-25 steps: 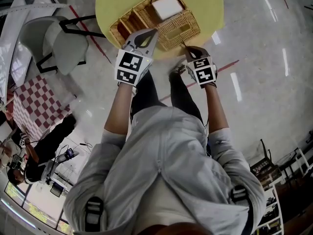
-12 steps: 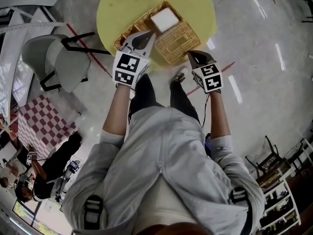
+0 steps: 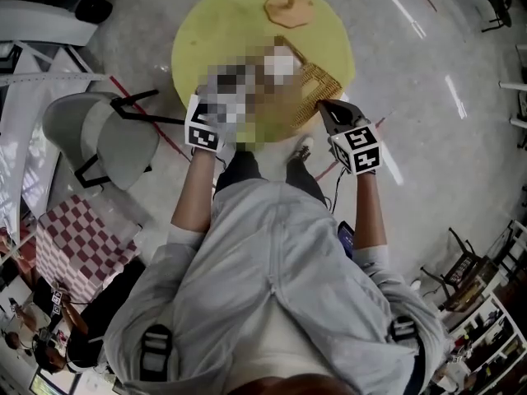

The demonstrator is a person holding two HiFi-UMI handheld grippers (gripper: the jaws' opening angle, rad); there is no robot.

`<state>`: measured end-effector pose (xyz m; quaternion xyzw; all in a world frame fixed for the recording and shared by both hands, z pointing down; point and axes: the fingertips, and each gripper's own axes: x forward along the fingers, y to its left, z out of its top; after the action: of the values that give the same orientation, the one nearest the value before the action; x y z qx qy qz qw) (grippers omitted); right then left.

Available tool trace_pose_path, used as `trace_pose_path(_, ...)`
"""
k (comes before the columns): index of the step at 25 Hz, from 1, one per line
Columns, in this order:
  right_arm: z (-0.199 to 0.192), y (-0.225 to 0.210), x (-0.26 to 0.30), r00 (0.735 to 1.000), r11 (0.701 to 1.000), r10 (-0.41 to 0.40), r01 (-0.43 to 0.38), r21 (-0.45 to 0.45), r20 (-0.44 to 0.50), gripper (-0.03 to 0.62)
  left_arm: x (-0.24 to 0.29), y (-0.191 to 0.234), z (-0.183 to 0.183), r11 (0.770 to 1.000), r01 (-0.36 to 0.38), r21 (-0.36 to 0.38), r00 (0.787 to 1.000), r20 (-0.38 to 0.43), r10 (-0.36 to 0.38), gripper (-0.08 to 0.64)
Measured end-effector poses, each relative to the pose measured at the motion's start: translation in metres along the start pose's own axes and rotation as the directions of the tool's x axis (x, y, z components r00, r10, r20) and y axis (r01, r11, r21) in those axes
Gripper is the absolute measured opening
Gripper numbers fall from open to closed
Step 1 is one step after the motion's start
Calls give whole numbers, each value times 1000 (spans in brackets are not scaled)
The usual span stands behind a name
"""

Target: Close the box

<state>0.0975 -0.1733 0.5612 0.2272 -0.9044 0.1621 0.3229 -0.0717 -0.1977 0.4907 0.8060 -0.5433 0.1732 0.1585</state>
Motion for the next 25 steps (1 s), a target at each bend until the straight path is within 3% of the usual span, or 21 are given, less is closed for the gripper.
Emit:
trace_pose_path(16, 111, 19, 59, 983, 994, -106, 103, 25, 152, 29, -22, 101, 7, 998, 52, 32, 998, 35, -53, 29)
trace_pose_path(25, 132, 17, 128, 984, 991, -124, 116, 69, 128, 29, -16, 141, -9, 995, 97, 28, 995, 0, -98, 29)
